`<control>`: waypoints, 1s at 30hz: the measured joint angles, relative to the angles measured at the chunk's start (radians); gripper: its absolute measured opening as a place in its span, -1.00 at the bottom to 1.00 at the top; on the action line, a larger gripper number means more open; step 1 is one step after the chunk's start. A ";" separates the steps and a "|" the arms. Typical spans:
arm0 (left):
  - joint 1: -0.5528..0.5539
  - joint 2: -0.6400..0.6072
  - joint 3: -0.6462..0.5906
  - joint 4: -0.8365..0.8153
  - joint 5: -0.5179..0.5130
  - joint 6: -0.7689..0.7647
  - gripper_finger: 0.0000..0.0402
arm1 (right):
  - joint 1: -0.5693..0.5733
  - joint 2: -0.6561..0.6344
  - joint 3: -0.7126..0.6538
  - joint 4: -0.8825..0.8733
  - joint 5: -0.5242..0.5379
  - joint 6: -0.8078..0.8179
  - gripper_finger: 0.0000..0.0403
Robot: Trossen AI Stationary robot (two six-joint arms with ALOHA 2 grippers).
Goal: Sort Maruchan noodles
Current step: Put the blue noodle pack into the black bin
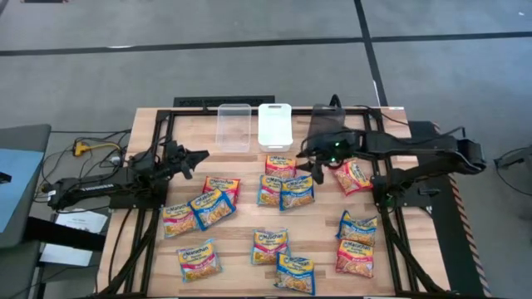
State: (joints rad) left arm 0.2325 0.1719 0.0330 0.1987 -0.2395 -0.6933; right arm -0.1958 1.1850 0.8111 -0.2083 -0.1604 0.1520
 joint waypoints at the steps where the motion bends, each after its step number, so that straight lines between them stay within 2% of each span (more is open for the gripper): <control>1: 0.000 0.000 0.000 -0.008 0.000 0.000 -0.50 | 0.009 0.013 0.000 -0.011 0.000 -0.001 0.21; 13: 0.000 0.000 0.000 -0.031 0.020 -0.003 -0.50 | 0.106 0.170 -0.001 -0.047 0.000 -0.002 0.21; 30: 0.000 0.000 0.000 -0.036 0.025 -0.003 -0.50 | 0.115 0.331 -0.001 -0.040 0.028 -0.002 0.21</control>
State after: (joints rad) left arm 0.2321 0.1719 0.0330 0.1627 -0.2146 -0.6968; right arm -0.0807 1.5158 0.8104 -0.2488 -0.1326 0.1495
